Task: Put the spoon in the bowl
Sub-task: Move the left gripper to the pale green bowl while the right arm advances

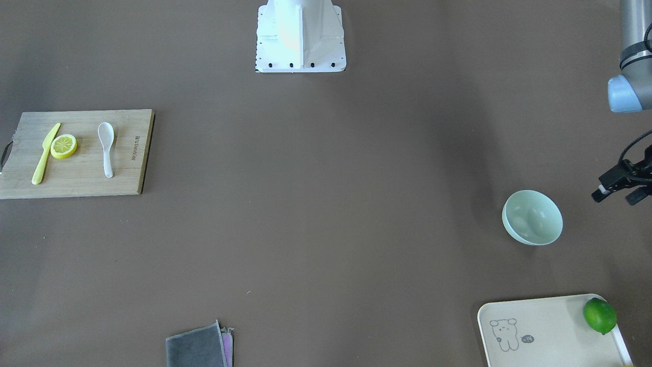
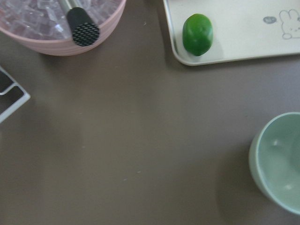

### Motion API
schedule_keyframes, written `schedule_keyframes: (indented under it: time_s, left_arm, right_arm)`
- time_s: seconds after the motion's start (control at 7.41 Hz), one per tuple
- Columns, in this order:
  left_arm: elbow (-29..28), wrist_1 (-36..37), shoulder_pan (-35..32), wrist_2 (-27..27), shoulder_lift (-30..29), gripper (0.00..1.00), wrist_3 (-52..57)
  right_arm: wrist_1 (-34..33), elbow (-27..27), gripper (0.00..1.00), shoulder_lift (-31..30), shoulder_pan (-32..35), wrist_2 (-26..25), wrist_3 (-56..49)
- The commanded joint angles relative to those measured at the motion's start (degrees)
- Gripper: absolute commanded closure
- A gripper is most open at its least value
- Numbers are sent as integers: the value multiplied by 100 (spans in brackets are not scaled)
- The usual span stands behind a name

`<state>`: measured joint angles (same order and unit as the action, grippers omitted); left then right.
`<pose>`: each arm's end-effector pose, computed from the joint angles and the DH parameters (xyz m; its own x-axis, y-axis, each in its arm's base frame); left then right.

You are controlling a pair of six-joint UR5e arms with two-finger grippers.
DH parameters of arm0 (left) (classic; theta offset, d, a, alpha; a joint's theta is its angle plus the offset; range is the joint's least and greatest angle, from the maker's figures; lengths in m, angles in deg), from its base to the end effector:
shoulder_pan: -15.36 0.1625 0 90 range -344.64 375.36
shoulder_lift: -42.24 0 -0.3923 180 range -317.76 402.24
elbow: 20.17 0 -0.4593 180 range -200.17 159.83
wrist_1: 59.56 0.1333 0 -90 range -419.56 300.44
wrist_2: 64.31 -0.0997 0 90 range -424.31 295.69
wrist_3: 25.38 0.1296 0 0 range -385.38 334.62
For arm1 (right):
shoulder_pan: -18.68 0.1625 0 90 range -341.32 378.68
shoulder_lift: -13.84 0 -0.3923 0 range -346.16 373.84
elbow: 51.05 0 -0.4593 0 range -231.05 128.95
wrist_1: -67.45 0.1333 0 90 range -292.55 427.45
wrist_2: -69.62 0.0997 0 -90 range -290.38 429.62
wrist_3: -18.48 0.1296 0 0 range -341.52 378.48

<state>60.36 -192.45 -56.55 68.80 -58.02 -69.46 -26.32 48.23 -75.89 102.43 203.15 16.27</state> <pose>0.1645 -0.6475 0.5418 0.5495 0.0069 -0.8355 0.2195 0.9637 0.1523 -0.0176 -0.5649 0.5620 0.7084 -0.1859 0.6808 0.1357 0.9826 0.1271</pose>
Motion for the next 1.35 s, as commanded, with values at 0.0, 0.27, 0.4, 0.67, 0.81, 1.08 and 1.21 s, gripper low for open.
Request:
schedule_keyframes:
  time_s: [0.0, 0.27, 0.4, 0.67, 0.81, 1.08, 1.21]
  left_arm:
    - [-37, -35, 649, -790, -195, 2, -469]
    - [-378, -297, 775, -909, -187, 2, -461]
    - [-563, -455, 775, -909, -187, 2, -417]
    - [-618, -492, 792, -900, -152, 2, -417]
    - [-635, -605, 801, -909, -134, 3, -452]
    - [-626, -624, 898, -909, -116, 3, -461]
    - [-626, -624, 915, -900, -116, 3, -470]
  right_arm:
    - [8, 46, 0, -18, -123, 23, 2]
    - [131, 38, 0, 25, -131, 259, 63]
    - [166, 82, 0, 43, -236, 661, 403]
    - [210, 301, 0, 86, -657, 692, 939]
    - [210, 311, 0, 104, -754, 700, 1177]
    - [917, 293, 0, 96, -1079, 631, 2395]
    - [1096, 311, 0, 95, -1281, 456, 2888]
